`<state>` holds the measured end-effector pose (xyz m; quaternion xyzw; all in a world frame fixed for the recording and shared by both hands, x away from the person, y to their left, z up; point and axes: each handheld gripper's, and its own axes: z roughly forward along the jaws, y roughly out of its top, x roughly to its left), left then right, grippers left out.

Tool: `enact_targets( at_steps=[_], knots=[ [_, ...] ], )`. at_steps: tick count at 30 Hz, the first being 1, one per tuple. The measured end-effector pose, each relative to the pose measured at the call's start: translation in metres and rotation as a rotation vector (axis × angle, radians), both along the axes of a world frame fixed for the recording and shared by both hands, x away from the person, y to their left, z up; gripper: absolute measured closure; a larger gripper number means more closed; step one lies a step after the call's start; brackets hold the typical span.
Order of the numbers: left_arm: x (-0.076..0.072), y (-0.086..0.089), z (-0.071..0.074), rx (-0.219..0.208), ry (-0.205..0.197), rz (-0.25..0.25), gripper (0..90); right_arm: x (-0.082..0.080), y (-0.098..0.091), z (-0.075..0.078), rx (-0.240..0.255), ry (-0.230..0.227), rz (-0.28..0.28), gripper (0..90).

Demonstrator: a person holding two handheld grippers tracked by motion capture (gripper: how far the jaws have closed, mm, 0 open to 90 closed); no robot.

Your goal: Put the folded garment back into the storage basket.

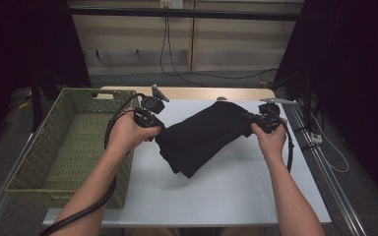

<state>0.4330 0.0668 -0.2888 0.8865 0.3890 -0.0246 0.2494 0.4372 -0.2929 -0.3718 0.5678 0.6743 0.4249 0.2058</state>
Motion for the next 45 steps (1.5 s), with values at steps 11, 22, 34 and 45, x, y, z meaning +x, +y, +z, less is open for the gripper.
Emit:
enact_targets(
  at_steps=[11, 22, 34, 45],
  knots=[
    [0.002, 0.004, 0.009, 0.052, 0.001, 0.005, 81.9, 0.003, 0.008, 0.006, 0.002, -0.003, 0.014, 79.2],
    [0.001, 0.008, 0.028, 0.093, -0.006, 0.014, 81.9, 0.006, 0.017, 0.016, 0.002, -0.010, 0.035, 79.2],
    [0.004, 0.011, 0.042, 0.136, 0.003, 0.030, 81.9, 0.013, 0.025, 0.028, 0.010, -0.018, 0.059, 79.2],
    [0.002, 0.014, 0.056, 0.154, -0.004, 0.036, 81.9, 0.018, 0.030, 0.040, 0.014, -0.033, 0.075, 79.2]
  ],
)
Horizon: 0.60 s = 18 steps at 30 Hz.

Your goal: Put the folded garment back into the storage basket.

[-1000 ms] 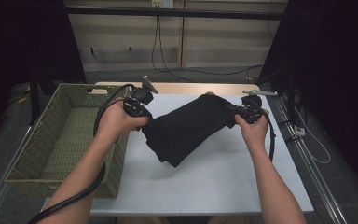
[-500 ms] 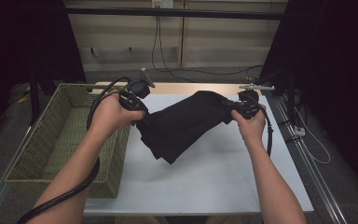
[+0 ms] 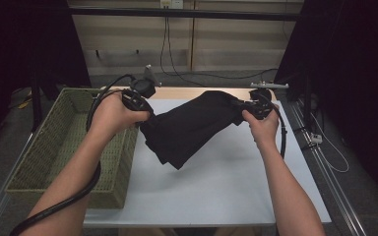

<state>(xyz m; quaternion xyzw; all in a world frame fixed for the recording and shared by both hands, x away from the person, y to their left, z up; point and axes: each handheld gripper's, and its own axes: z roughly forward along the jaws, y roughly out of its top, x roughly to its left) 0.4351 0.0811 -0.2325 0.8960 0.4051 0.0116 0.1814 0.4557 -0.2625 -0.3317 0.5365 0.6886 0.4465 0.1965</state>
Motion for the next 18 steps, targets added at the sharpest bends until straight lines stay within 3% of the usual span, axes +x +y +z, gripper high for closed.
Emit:
enact_targets(
  at_steps=[18],
  knots=[
    [-0.002, 0.012, 0.021, 0.015, -0.013, 0.025, 81.9, 0.010, 0.015, 0.020, -0.005, -0.022, 0.030, 79.2]
  ],
)
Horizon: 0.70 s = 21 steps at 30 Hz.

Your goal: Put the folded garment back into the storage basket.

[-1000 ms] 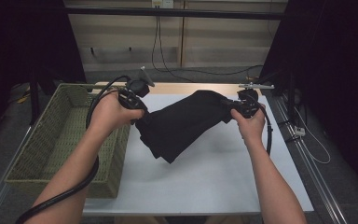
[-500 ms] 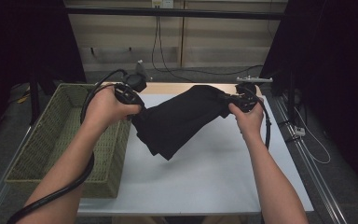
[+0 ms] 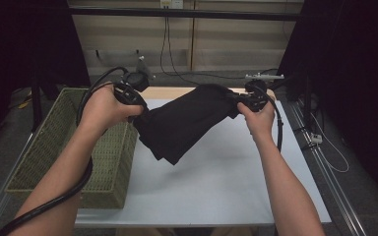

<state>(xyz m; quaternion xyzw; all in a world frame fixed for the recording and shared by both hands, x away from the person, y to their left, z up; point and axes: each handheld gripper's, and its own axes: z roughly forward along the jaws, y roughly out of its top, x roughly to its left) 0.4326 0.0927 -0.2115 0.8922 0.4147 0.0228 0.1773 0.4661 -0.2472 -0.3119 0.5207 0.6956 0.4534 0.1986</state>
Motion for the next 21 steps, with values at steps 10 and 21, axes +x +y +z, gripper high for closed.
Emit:
enact_targets(
  at_steps=[10, 21],
  knots=[
    [-0.005, 0.008, 0.012, 0.014, -0.012, 0.019, 81.9, 0.006, 0.012, 0.007, -0.004, -0.013, 0.023, 79.1],
    [-0.011, 0.020, 0.021, 0.024, -0.018, 0.042, 81.9, 0.012, 0.028, 0.013, -0.007, -0.022, 0.055, 79.1]
  ],
)
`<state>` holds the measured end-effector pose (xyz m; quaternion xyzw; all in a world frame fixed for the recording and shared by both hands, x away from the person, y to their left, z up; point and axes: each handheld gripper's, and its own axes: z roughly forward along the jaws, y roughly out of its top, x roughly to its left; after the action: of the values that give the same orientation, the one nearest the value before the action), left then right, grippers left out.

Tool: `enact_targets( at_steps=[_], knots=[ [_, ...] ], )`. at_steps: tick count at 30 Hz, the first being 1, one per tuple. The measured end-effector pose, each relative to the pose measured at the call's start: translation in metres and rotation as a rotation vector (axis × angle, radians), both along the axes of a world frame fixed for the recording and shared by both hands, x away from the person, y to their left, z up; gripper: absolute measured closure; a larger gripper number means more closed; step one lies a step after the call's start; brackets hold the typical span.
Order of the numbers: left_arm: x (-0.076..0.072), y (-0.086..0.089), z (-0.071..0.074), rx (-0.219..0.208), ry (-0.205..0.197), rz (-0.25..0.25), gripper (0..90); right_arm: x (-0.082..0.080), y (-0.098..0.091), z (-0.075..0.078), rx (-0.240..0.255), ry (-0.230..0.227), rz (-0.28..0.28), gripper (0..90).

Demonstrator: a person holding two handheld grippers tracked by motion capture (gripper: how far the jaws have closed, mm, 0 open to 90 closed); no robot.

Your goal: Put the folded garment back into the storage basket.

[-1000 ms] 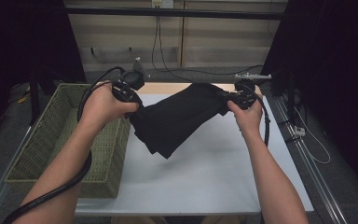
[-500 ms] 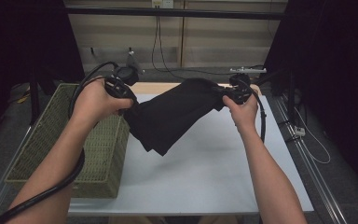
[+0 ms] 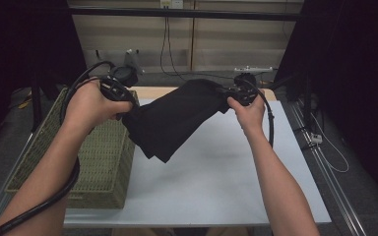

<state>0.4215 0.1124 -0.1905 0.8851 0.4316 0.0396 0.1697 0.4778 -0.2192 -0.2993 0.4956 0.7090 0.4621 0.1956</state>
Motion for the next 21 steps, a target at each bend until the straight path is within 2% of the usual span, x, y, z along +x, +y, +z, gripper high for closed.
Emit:
enact_targets(
  at_steps=[21],
  knots=[
    [-0.008, 0.026, 0.010, 0.005, -0.008, 0.046, 81.9, 0.008, 0.028, 0.009, 0.002, -0.015, 0.053, 79.1]
  ],
)
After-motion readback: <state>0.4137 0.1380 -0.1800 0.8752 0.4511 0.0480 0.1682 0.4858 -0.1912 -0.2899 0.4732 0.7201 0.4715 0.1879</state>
